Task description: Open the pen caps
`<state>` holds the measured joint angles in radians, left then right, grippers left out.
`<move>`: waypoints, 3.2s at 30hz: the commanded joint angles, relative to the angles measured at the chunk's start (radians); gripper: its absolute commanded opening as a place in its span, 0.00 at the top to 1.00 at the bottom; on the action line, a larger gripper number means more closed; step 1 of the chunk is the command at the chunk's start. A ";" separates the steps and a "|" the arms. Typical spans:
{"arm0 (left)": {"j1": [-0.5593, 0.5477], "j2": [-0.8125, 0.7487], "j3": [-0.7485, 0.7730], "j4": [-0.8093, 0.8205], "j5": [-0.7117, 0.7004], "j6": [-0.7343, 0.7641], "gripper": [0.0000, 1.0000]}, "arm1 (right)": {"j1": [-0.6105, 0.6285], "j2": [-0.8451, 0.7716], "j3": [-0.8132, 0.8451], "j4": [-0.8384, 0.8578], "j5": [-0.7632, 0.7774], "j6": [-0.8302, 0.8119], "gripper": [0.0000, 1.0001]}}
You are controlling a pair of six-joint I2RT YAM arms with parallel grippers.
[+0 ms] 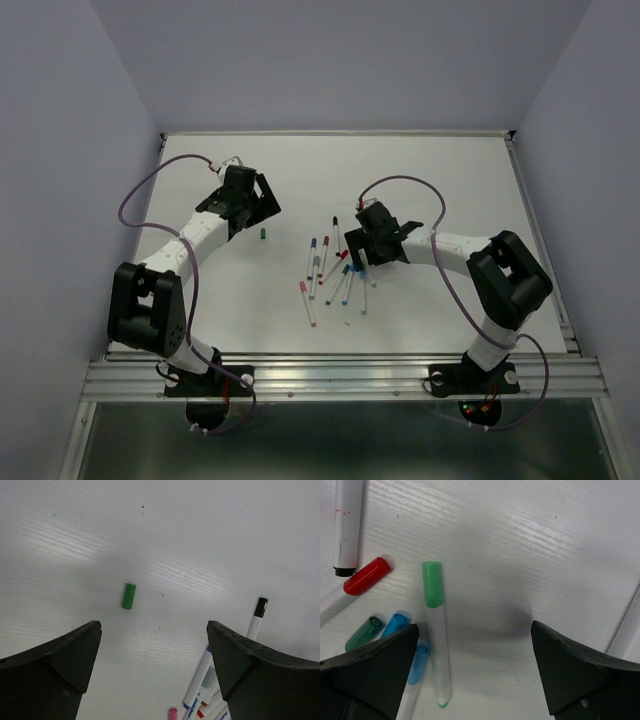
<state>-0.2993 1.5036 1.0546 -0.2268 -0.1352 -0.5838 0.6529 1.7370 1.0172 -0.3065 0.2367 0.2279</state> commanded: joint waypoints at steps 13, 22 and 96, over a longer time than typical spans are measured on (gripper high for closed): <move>0.005 -0.046 -0.010 0.009 -0.018 0.006 0.01 | 0.016 0.027 -0.043 0.001 -0.013 0.031 0.48; 0.005 -0.059 -0.011 0.009 -0.018 0.007 0.01 | 0.016 0.045 -0.062 0.026 -0.123 0.021 0.96; -0.247 -0.037 0.097 0.462 0.083 -0.238 1.00 | 0.112 -0.221 -0.089 0.320 -0.893 0.076 0.99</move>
<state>-0.5621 1.4590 0.9798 0.1379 0.2188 -0.7925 0.6399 1.5093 1.0046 0.0830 -0.4038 0.3088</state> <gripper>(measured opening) 0.252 0.151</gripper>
